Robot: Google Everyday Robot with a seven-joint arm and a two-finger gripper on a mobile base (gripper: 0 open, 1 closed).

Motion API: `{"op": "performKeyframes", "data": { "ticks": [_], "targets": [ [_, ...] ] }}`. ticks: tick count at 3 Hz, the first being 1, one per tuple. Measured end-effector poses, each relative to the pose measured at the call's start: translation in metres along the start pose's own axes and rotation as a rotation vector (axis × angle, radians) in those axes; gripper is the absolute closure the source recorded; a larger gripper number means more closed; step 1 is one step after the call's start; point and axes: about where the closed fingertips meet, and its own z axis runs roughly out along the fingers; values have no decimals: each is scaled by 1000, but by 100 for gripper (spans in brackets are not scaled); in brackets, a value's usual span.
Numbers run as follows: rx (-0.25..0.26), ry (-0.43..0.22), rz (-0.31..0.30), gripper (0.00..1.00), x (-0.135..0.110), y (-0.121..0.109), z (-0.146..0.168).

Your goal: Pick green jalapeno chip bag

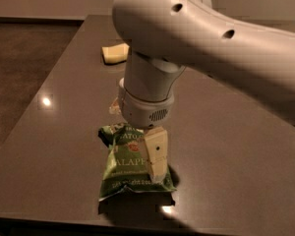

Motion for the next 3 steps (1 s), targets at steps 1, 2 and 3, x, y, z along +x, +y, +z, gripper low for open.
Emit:
{"op": "performKeyframes", "data": {
  "ticks": [1,2,3],
  "targets": [
    [-15,5,-16,14,-4,0,3],
    [-26,13,-22,44,-1,-1,3],
    [-32,19,-21,69,2,-3,1]
  ]
}}
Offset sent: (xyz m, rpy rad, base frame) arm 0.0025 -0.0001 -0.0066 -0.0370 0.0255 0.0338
